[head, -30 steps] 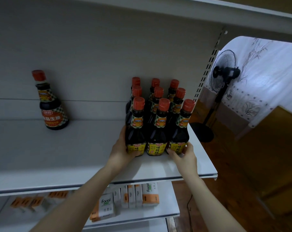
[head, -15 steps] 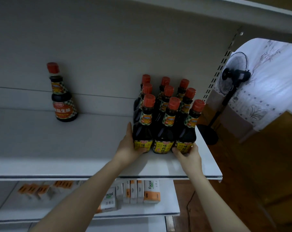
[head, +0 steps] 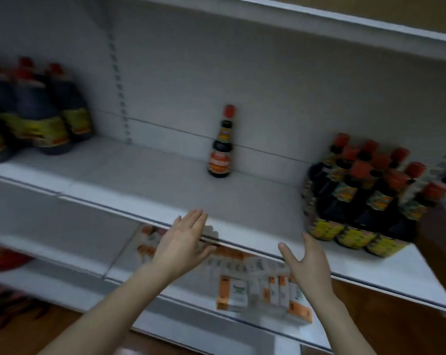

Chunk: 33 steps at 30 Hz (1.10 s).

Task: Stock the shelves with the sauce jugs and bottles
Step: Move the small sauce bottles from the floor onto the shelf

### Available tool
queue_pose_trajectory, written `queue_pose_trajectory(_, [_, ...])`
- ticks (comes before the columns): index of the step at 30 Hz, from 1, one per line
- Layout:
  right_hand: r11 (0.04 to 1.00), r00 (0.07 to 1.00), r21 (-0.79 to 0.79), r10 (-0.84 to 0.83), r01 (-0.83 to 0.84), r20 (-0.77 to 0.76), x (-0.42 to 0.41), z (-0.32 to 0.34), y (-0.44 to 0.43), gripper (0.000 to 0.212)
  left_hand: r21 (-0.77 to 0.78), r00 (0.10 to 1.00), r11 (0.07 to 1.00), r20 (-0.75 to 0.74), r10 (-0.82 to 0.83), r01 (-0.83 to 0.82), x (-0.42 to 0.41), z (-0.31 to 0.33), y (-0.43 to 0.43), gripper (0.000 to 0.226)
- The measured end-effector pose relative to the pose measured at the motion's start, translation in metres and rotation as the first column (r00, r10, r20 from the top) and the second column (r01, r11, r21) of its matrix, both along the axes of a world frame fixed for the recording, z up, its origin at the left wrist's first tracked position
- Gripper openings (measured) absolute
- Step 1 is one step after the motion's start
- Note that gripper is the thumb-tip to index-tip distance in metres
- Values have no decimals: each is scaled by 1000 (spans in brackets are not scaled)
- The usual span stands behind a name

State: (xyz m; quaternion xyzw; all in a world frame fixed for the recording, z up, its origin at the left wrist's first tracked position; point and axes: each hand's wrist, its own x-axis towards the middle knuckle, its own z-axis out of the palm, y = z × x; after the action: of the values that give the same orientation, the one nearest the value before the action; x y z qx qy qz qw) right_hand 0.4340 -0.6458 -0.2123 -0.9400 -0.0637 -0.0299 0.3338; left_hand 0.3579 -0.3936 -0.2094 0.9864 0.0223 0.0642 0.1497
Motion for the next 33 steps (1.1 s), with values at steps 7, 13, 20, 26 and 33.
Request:
queue_pose_trajectory(7, [941, 942, 50, 336, -335, 2, -68, 5, 210, 64, -9, 929, 929, -2, 371, -371, -154, -1, 176, 100])
queue_pose_trajectory(13, [814, 815, 63, 579, -577, -14, -128, 1, 359, 66, -5, 763, 763, -14, 646, -647, -276, -9, 275, 80])
queue_pose_trajectory(20, [620, 613, 66, 784, -782, -98, -178, -25, 501, 63, -34, 542, 542, -106, 833, -840, -367, -35, 348, 79])
queue_pose_trajectory(26, [478, 463, 41, 866, -878, -189, -199, -58, 623, 62, -16, 393, 398, -197, 898, -917, -404, -65, 428, 79])
queue_pose_trajectory(33, [385, 367, 15, 889, -923, -274, -210, -77, 756, 61, -22, 307, 316, -308, 900, -949, -408, -83, 527, 79])
